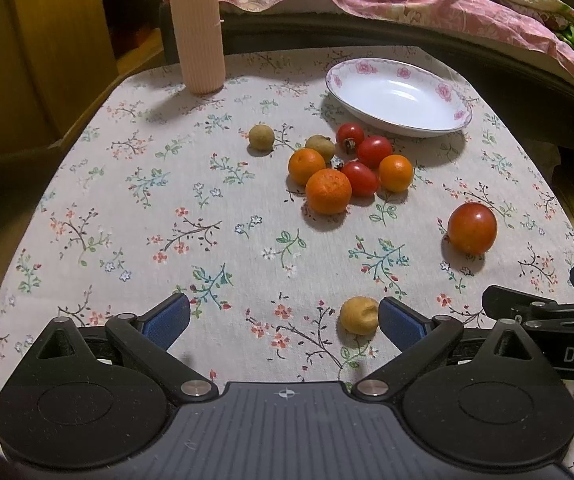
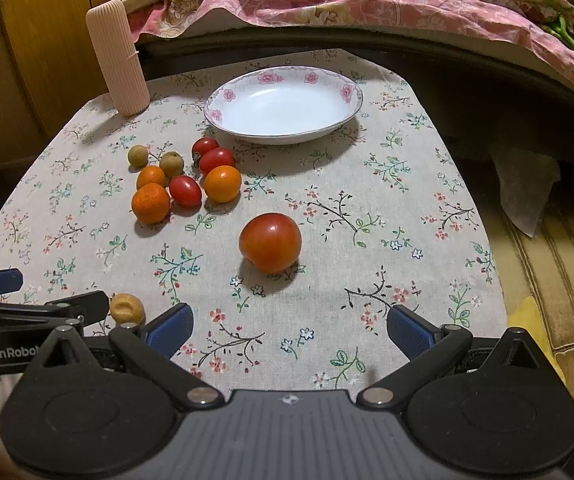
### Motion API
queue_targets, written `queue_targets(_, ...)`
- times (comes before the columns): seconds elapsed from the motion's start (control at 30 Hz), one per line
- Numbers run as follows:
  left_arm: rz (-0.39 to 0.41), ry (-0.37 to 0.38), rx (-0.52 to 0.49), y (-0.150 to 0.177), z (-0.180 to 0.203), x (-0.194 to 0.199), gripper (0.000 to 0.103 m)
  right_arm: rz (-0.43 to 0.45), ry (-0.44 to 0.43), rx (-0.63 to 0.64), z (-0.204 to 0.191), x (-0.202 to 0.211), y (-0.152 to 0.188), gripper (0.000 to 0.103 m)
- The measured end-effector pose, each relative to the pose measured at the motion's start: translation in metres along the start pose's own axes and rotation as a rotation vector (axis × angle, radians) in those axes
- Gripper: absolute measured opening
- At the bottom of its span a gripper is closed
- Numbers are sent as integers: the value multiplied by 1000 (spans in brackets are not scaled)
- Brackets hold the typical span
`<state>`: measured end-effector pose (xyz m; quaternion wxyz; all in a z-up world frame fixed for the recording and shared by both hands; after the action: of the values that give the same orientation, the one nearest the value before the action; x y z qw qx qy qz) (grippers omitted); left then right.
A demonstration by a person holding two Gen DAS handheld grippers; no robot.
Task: Organize fruits
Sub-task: 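Move left tool to the tan round fruit while right tool approaches the large red tomato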
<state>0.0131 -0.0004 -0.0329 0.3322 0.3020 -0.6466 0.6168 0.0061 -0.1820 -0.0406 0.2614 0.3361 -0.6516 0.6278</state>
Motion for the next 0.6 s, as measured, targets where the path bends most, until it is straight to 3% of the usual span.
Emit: queue_targets(0.6,-7,1,5,1,2,0,100,-5,0,0,0,-2,1,103)
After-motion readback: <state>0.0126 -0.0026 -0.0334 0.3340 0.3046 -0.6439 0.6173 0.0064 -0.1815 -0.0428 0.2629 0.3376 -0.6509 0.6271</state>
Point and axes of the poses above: each gripper's, at about its wrist camera, not at the fingertips, and x roughly against the way its jaws point, z to its right, y to its underside, the point moved 3 cm from there along -x, roughly the way its jaws point
